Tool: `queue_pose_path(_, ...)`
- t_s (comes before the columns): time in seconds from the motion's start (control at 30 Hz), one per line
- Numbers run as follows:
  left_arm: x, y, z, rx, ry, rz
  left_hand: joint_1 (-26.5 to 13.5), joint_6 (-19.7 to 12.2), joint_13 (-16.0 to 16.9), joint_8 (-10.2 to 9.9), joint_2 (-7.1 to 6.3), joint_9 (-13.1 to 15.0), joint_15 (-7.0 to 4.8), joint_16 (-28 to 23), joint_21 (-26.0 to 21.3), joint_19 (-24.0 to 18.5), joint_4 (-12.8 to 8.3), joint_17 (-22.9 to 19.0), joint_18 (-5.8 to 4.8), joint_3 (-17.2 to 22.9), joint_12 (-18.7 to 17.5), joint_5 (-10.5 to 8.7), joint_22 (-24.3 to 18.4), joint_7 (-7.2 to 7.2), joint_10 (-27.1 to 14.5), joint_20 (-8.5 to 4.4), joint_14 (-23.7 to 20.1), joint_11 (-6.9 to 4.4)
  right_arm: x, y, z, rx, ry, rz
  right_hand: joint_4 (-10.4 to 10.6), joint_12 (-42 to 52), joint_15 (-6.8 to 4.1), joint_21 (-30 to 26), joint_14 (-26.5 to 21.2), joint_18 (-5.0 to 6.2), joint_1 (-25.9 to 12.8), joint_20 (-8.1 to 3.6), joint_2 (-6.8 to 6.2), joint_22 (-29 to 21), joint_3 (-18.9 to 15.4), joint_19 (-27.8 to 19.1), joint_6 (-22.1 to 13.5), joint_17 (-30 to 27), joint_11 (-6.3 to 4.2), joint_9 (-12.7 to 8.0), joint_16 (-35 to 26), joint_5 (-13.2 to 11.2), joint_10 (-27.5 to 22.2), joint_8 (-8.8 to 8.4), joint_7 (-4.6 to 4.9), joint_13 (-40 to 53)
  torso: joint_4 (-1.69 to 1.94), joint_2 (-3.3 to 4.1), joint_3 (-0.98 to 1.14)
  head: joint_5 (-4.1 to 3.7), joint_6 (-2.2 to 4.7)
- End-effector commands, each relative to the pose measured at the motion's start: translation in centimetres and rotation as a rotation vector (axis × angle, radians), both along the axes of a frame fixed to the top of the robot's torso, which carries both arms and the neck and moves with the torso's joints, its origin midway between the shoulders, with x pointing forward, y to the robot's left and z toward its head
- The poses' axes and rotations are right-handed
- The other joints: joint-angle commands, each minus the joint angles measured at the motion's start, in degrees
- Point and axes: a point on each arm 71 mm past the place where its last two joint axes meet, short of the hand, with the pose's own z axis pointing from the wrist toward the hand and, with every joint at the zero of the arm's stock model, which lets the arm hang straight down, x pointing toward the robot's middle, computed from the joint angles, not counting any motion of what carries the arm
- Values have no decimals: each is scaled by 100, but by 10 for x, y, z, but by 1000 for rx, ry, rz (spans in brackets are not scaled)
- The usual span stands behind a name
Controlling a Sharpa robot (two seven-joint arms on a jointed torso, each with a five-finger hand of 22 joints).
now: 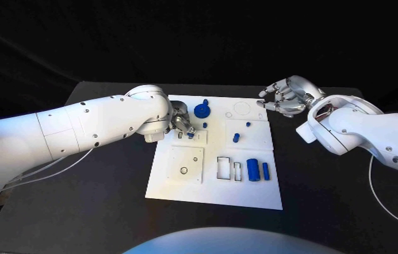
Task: Assemble the parts on the task board
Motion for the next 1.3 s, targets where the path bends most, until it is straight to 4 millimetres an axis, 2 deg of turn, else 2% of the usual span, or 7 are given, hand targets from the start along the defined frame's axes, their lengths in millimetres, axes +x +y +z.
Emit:
queue_pose_path(0.03, -3, -2, -3, 28, 14, -33, 16, 53, 6, 9, 24, -5, -38, 36, 19, 41, -1114, 1510, -60, 1063, 11, -17, 551, -48, 49, -8, 606, 7, -1, 1, -1, -3, 5, 12, 7, 15, -27, -24, 313, 57, -61, -17, 9, 1, 30, 32, 15, 469, 0, 5, 0, 18, 31, 18, -24, -2, 3, -2, 2, 4, -13)
queue_pose_path(0.23, -4, -1, -3, 52, 1, -36, 25, 83, 52, 5, 22, -18, -43, 36, 39, 60, -1133, 1510, -67, 1063, 31, 0, 570, -54, 93, -12, 606, 2, -1, 1, -2, -2, 12, 11, 8, 13, -27, -26, 313, 58, -67, -17, 10, -1, 34, 32, 15, 469, 0, 6, 0, 23, 29, 19, -24, -5, 0, -4, -3, 28, -4)
queue_pose_path(0.7, -4, 0, -3, 78, -20, -31, 33, 141, 95, 2, 14, -39, -54, 36, 83, 103, -1168, 1510, -80, 1079, 49, 45, 611, -66, 150, -23, 606, -11, 0, 1, -3, -1, 19, 12, 9, 4, -27, -36, 310, 60, -74, -17, 10, -8, 37, 28, 15, 459, 0, 7, -6, 26, 21, 20, -24, -17, 1, 2, -4, 28, 7)
queue_pose_path(1.3, -7, 0, -3, 97, -6, -35, 38, 180, 132, 0, 1, -53, -65, 36, 124, 144, -1193, 1510, -92, 1106, 64, 63, 649, -76, 194, -32, 606, -22, -1, 1, -3, 2, 12, 14, 8, 23, -28, -19, 315, 55, -92, -18, 9, 8, 49, 38, 14, 474, 0, 10, 1, 39, 36, 22, -24, 2, 1, 0, -4, 28, -17)
